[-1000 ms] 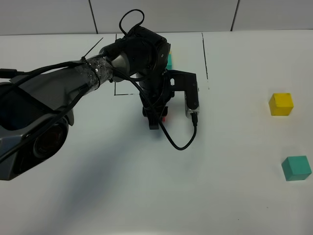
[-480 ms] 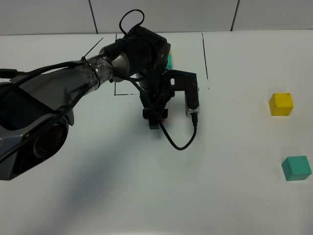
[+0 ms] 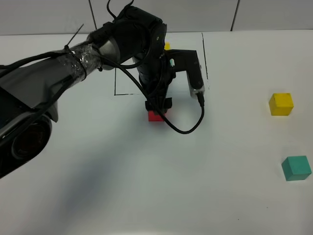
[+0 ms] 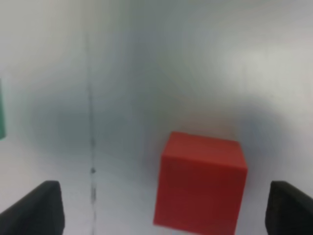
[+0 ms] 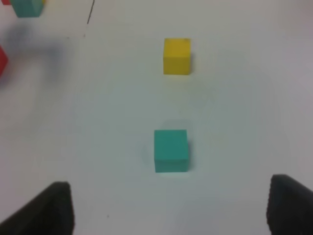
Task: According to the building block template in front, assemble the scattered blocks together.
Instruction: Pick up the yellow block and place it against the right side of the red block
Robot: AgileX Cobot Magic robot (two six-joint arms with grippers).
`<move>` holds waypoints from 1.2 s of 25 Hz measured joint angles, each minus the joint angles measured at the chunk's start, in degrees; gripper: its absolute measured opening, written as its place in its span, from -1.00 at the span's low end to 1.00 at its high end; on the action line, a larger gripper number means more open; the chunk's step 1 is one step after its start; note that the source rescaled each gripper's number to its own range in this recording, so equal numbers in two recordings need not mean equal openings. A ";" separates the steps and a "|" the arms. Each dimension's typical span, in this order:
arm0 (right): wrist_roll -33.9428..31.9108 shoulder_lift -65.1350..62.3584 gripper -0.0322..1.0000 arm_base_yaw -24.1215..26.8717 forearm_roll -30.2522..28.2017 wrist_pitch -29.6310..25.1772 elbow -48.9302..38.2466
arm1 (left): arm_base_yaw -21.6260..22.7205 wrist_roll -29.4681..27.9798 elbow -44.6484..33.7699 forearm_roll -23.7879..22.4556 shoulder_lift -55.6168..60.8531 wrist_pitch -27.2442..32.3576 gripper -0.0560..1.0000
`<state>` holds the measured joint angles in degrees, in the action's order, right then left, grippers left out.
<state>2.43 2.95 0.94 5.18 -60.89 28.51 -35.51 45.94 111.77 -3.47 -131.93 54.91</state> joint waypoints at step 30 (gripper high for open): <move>0.00 0.00 0.33 0.00 0.06 0.00 0.00 | 27.26 -34.47 -15.75 1.00 26.01 6.23 0.96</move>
<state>2.43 2.95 0.94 5.24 -60.89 28.51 -8.25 11.46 96.02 -2.47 -105.92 61.14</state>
